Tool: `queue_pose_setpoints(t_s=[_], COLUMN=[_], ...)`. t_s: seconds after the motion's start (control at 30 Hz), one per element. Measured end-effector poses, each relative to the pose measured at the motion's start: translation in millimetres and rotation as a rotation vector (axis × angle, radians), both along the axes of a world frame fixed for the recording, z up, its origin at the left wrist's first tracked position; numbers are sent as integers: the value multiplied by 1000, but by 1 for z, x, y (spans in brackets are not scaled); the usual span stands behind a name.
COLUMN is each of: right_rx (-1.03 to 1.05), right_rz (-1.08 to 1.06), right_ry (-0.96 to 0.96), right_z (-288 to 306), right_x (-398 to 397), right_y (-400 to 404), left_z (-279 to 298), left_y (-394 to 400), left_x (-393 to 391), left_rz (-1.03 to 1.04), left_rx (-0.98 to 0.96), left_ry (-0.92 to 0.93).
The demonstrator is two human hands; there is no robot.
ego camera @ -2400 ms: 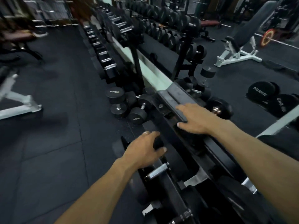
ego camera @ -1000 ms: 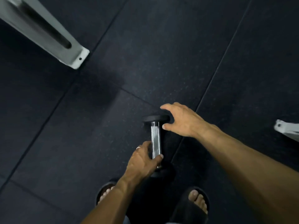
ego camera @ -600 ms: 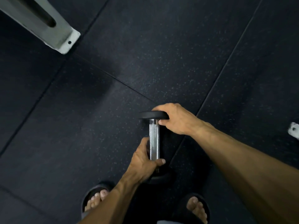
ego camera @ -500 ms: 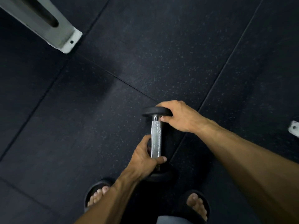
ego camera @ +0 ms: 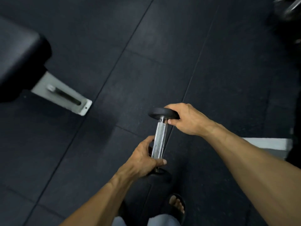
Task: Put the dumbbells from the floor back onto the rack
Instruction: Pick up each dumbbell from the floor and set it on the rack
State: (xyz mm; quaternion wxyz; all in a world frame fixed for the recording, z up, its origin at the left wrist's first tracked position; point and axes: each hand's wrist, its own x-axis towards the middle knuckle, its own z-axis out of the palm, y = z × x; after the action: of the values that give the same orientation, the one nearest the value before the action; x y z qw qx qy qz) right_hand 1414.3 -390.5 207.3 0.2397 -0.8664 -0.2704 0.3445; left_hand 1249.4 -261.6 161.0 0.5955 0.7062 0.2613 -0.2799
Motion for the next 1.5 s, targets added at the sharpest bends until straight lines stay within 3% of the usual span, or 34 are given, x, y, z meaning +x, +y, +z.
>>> queue_pose_setpoints(t_s=[0.4,0.63,0.87,1.13,1.5], right_rx=[63,23,-25,-78,-191], right_rz=[-134,-255,-454,-739,-934], right_ry=[-253,-395,-435,-434,-448], right_z=[330,452,502,520,508], right_x=[78,110,168,224,270], right_y=[-96,-165,-221,-288,-465], left_z=[314,428,476,491,475], left_y=[-51,-96,-144,-210,-401], left_x=[123,194,292,411,501], left_rz=[-281,-475,-674,-953,-1166], left_rx=[107,197,129,71,-13], left_ry=[-260,-387,-452,-524,-549])
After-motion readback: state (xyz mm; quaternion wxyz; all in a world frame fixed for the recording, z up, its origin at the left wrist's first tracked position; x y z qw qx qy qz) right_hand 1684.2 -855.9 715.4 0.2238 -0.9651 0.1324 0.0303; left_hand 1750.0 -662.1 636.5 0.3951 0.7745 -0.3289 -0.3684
